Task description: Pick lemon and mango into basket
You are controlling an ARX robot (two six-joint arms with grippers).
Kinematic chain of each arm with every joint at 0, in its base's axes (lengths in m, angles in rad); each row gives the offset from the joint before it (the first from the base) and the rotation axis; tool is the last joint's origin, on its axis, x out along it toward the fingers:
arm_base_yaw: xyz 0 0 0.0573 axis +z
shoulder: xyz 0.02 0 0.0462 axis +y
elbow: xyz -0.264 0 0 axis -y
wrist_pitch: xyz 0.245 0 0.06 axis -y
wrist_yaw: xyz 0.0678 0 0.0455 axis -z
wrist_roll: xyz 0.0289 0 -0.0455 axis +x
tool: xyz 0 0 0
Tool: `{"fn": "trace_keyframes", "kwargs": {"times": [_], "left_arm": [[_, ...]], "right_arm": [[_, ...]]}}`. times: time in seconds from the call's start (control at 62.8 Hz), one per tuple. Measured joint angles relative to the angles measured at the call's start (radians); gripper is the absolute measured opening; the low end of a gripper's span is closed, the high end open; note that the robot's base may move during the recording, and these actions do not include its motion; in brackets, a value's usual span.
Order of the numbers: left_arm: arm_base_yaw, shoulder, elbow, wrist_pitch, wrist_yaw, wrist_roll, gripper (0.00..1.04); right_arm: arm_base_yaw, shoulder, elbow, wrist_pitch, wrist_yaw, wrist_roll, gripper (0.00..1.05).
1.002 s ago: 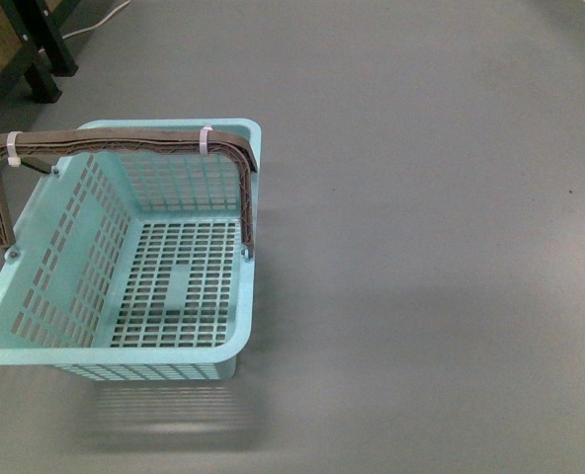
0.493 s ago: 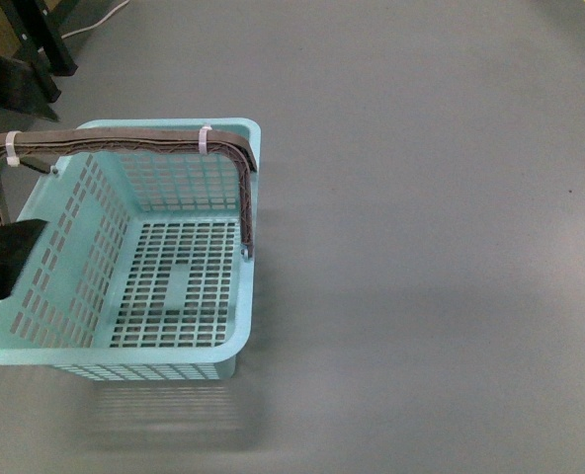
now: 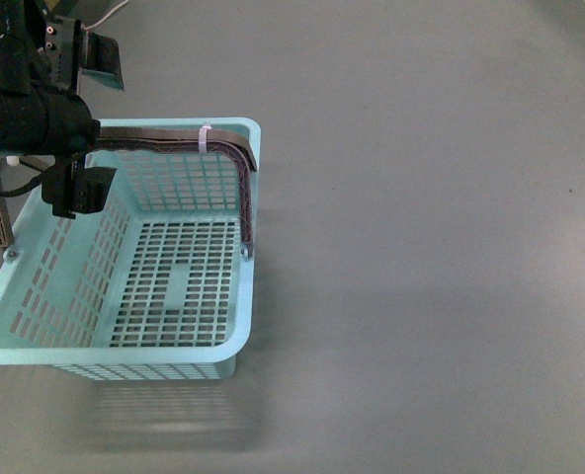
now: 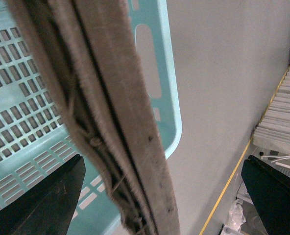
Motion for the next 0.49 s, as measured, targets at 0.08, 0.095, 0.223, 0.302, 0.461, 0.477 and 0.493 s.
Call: {"fn": "trace_keyframes", "kwargs": {"times": [0.08, 0.095, 0.223, 0.302, 0.461, 0.477, 0.493], "left_arm": [[0.000, 0.020, 0.032, -0.028, -0.004, -0.004, 0.74], [0.000, 0.023, 0.037, -0.032, -0.003, -0.003, 0.72], [0.000, 0.055, 0.091, -0.071, -0.017, -0.007, 0.51], [0.000, 0.069, 0.113, -0.114, -0.041, -0.013, 0.31], [-0.001, 0.067, 0.141, -0.165, -0.045, -0.044, 0.18], [-0.001, 0.065, 0.141, -0.165, -0.044, -0.042, 0.18], [-0.002, 0.062, 0.138, -0.164, -0.044, -0.039, 0.18]], "right_arm": [[0.000, 0.000, 0.000, 0.000, 0.000, 0.000, 0.96], [0.000, 0.000, 0.000, 0.000, 0.000, 0.000, 0.96], [0.000, 0.000, 0.000, 0.000, 0.000, 0.000, 0.96], [0.000, 0.000, 0.000, 0.000, 0.000, 0.000, 0.96], [0.000, 0.000, 0.000, 0.000, 0.000, 0.000, 0.96], [0.000, 0.000, 0.000, 0.000, 0.000, 0.000, 0.96], [0.000, 0.000, 0.000, 0.000, 0.000, 0.000, 0.96]]}}
